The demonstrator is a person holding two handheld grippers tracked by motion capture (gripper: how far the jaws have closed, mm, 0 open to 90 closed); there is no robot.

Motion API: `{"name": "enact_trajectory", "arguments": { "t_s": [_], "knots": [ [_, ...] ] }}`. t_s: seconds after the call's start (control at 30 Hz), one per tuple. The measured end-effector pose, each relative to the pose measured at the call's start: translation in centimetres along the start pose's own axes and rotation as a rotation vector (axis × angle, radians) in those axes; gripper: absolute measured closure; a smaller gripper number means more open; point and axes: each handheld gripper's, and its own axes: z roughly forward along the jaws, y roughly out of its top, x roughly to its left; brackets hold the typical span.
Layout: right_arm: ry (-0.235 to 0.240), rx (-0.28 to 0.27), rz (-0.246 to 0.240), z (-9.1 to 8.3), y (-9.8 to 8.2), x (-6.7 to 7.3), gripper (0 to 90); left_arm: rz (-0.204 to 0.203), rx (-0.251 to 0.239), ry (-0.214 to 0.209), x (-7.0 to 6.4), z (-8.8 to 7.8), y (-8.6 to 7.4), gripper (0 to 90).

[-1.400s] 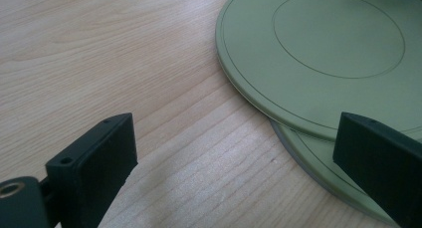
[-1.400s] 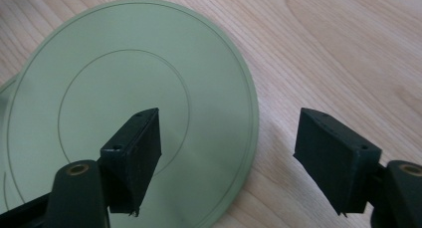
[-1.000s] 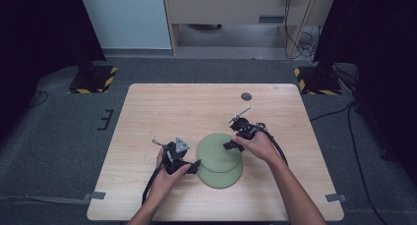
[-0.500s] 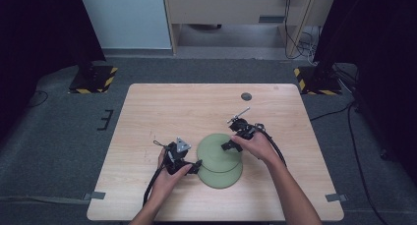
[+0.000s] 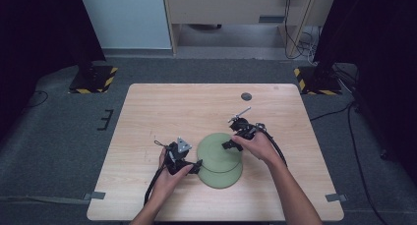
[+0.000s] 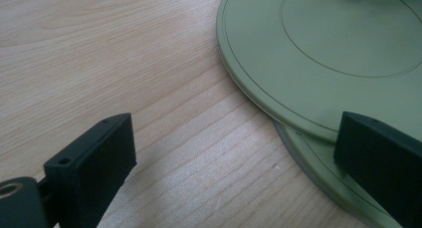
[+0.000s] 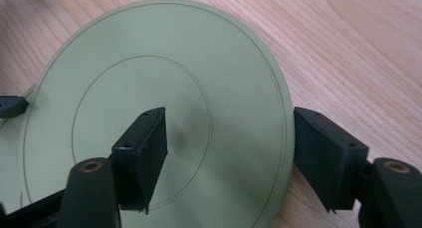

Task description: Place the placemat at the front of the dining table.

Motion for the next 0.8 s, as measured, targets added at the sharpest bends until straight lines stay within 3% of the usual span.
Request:
{"name": "enact_trajectory", "arguments": {
  "t_s": [0.37,0.8],
  "knots": [
    [-0.044,-0.048,-0.002,-1.9,-0.2,0.5,51.2,-0.001,0.005,0.005,0.0,0.0,0.0,1.6],
    [0.008,-0.096,0.028,-3.2,-0.3,0.0,70.5,0.0,0.002,0.012,0.0,0.0,0.0,0.5]
  ]
}}
